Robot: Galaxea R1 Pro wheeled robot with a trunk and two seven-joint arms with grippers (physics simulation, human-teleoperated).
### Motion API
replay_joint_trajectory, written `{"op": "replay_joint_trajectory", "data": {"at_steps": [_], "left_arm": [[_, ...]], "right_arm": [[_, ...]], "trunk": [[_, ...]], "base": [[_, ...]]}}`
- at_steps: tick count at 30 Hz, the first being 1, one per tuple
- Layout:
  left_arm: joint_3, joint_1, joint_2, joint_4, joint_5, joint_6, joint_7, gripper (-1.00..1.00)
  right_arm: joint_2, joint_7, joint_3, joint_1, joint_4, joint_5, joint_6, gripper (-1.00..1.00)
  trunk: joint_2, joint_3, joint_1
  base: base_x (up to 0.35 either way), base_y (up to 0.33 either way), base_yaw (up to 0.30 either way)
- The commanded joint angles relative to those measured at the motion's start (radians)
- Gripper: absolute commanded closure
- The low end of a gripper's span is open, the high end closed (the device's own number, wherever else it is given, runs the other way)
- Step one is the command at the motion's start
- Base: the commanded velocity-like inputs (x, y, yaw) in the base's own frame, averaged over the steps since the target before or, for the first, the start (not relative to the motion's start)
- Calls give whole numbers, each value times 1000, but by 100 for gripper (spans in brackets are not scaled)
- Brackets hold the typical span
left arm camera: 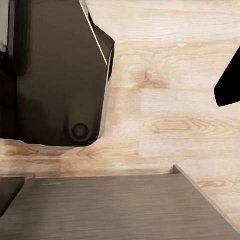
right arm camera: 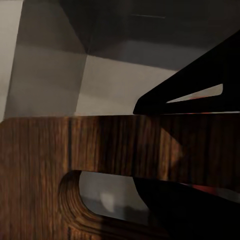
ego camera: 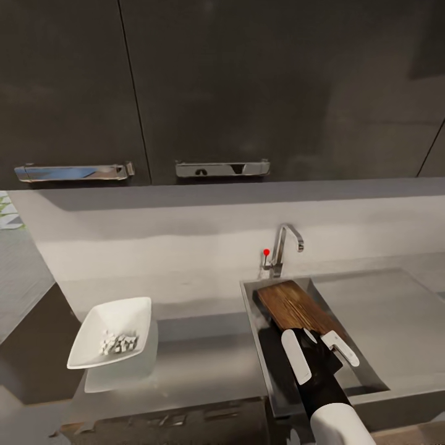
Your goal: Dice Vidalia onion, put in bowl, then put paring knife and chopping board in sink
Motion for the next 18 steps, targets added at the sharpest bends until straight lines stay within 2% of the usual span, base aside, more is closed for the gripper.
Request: {"op": "replay_joint_trajectory", "data": {"at_steps": [1, 18], "left_arm": [[-8, 0, 0, -2, 6, -1, 4, -100], [-7, 0, 0, -2, 6, -1, 4, -100]], "right_arm": [[1, -3, -2, -1, -2, -1, 6, 100], [1, -3, -3, -1, 3, 0, 6, 100]], "trunk": [[-2, -4, 1], [-2, -31, 1]], "base": [[0, 0, 0], [0, 0, 0]]}}
